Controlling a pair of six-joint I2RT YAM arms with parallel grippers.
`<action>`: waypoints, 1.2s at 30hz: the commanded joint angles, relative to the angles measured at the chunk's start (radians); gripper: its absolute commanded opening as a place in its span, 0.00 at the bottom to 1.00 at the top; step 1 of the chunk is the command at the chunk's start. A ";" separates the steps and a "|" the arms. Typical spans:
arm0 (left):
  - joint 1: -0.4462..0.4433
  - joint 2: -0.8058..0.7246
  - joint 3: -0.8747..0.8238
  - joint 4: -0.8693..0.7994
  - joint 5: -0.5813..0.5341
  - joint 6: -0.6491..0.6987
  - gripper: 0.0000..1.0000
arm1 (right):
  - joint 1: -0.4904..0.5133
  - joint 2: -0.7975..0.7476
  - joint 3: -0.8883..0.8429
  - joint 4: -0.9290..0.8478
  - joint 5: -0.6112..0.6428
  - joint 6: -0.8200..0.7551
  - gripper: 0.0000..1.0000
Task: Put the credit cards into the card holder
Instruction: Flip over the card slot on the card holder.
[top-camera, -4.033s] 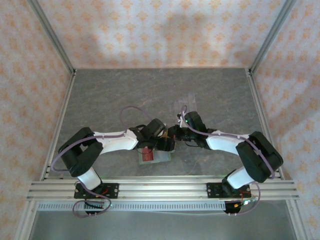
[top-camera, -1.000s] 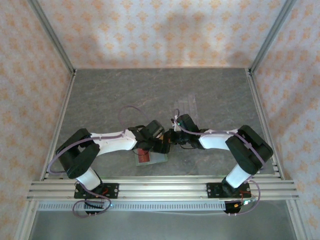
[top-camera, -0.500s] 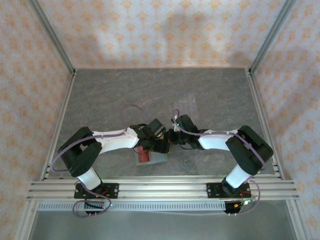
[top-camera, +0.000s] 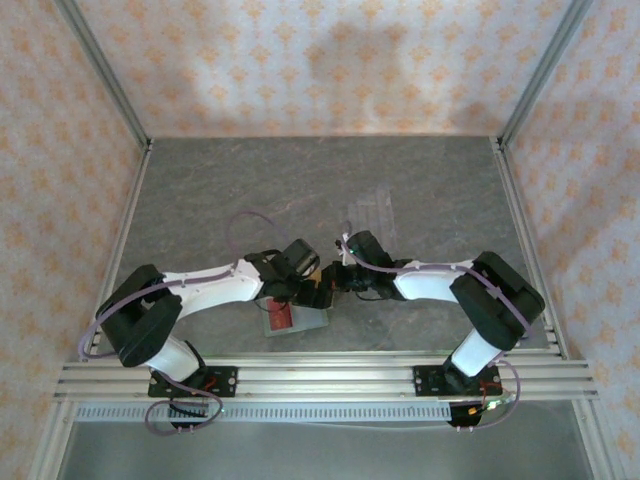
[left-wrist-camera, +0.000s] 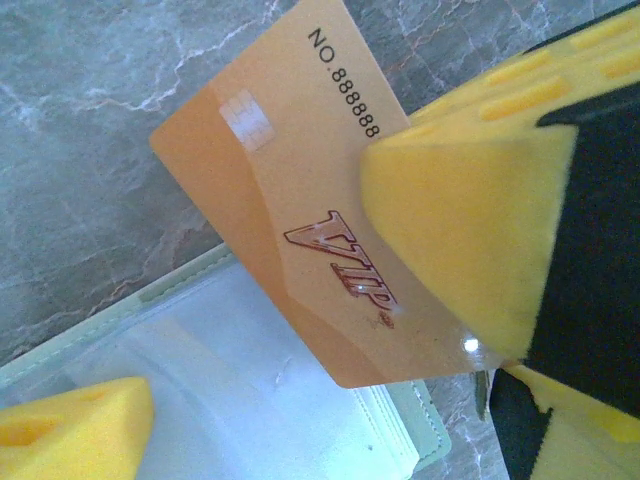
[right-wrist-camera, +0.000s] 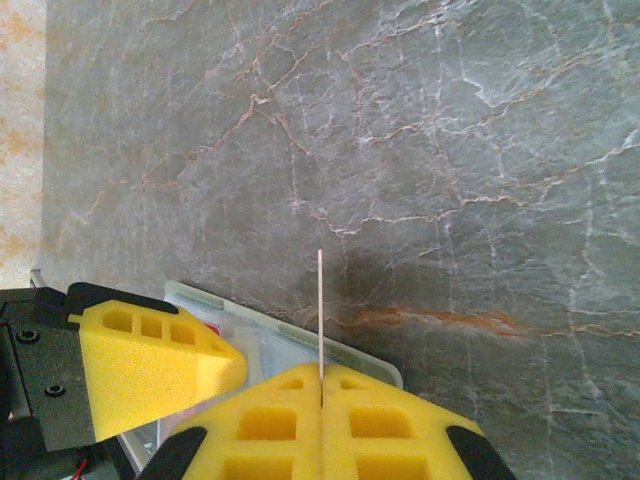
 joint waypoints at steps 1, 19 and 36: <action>-0.013 -0.079 0.045 0.238 0.114 0.003 0.90 | 0.018 0.040 0.007 -0.071 0.050 -0.034 0.00; 0.013 -0.157 0.047 0.011 0.012 -0.039 0.70 | 0.018 0.044 0.032 -0.046 0.007 -0.038 0.00; 0.025 -0.080 0.077 -0.079 -0.059 -0.106 0.48 | -0.056 -0.032 -0.014 0.077 -0.107 0.024 0.00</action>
